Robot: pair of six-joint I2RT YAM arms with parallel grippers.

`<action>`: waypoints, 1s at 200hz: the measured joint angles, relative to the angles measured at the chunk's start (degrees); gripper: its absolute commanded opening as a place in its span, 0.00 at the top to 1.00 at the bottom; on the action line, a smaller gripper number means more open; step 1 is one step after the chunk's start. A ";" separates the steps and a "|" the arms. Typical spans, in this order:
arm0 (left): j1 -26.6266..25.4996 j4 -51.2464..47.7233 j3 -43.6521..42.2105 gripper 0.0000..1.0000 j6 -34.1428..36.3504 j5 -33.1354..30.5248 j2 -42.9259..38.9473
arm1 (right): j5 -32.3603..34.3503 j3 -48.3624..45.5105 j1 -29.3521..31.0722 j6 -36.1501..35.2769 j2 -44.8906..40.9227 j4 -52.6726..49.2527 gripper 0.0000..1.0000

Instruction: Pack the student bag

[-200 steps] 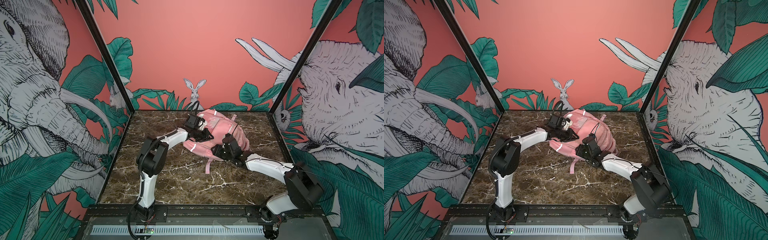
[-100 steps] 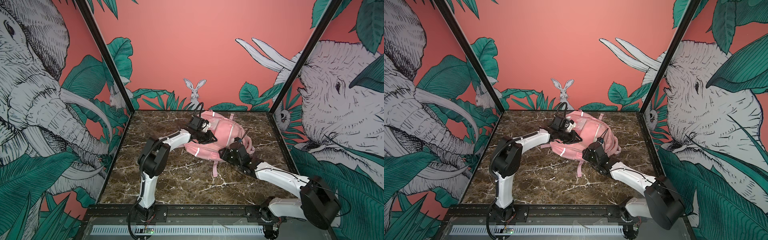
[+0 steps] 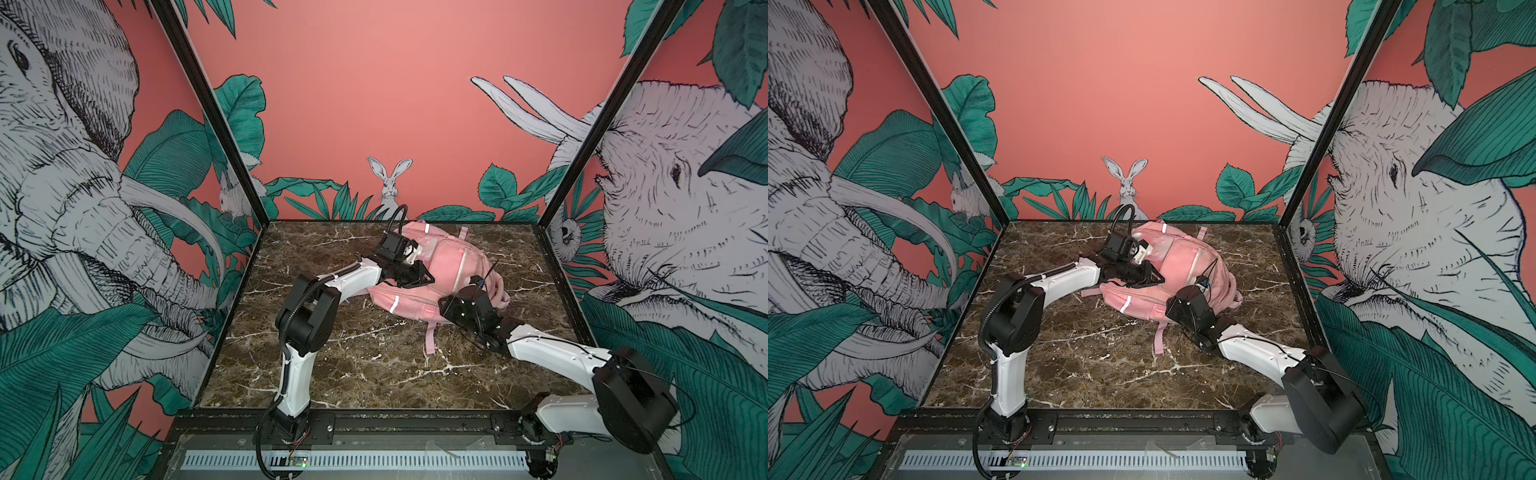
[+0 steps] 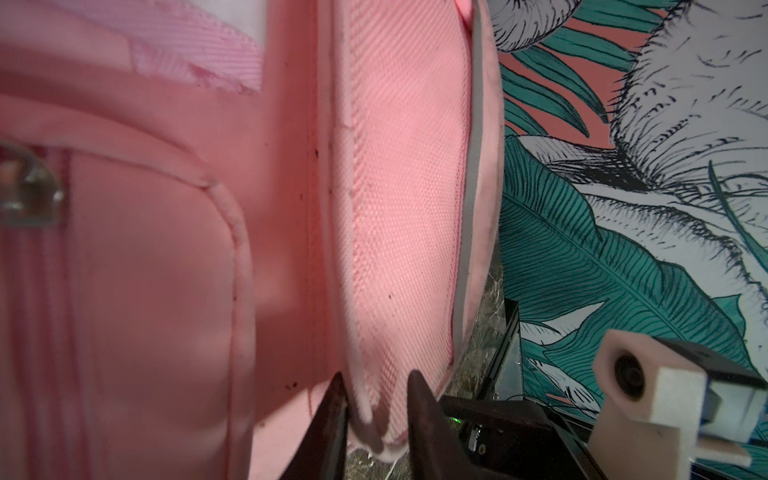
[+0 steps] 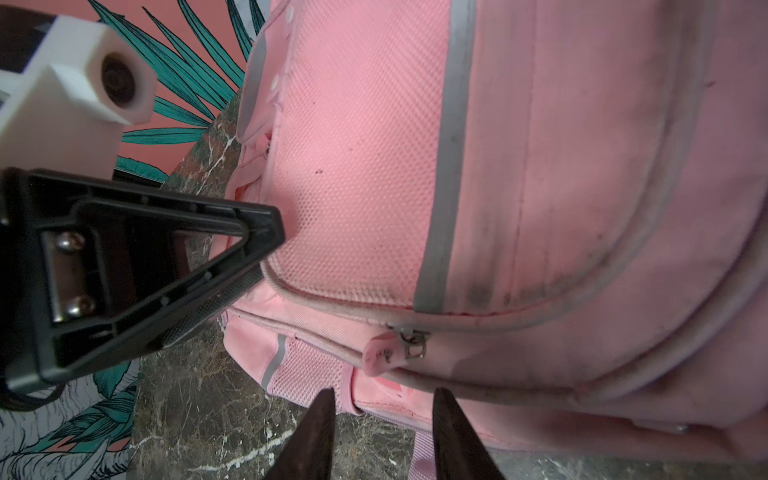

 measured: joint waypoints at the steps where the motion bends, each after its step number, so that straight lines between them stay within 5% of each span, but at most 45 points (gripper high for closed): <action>1: 0.00 0.00 0.00 0.73 0.02 0.00 0.00 | 0.00 0.00 -0.02 0.00 0.04 0.02 0.63; 200: 0.02 0.24 0.00 0.72 -0.26 -0.61 0.13 | -5.11 -2.08 -3.52 9.05 5.49 12.55 0.71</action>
